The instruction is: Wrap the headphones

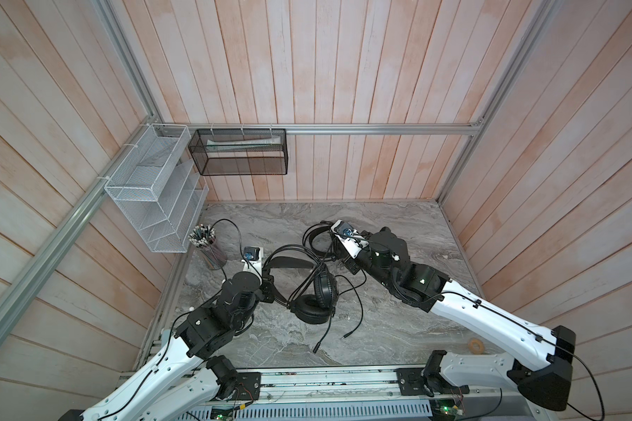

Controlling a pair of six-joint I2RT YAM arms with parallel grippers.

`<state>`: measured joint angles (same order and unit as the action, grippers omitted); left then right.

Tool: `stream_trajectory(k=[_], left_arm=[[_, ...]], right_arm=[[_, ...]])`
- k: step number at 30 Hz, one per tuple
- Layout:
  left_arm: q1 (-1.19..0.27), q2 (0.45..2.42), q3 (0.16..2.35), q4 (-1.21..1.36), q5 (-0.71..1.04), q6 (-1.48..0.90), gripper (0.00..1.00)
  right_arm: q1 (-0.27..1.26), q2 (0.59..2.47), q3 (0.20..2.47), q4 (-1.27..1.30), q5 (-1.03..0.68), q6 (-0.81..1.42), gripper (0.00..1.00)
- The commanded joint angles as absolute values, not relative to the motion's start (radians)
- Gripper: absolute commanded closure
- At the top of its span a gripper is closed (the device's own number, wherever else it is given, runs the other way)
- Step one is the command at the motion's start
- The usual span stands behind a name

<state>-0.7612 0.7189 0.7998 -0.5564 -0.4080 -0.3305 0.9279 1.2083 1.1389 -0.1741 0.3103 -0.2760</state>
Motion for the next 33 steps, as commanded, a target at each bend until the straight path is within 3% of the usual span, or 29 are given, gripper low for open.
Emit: stream_trajectory(k=[1,15,24,33], left_arm=[[-0.765,0.698,0.873,-0.581,-0.293,-0.37,1.0],[-0.747,0.679,0.961,-0.538,-0.166,-0.535,1.0],[-0.744,0.677,1.043,-0.478,-0.038,-0.665,1.0],[-0.742,0.684,1.107,-0.462,-0.046,-0.753,1.0]], right_arm=[[0.888,1.216,1.117,-0.059,0.325,-0.23,0.98],[0.829,1.201,0.999,0.051,0.056,-0.127,0.98],[0.819,1.164,0.901,0.169,-0.095,-0.056,0.72],[0.733,1.076,0.75,0.346,-0.273,0.081,0.46]])
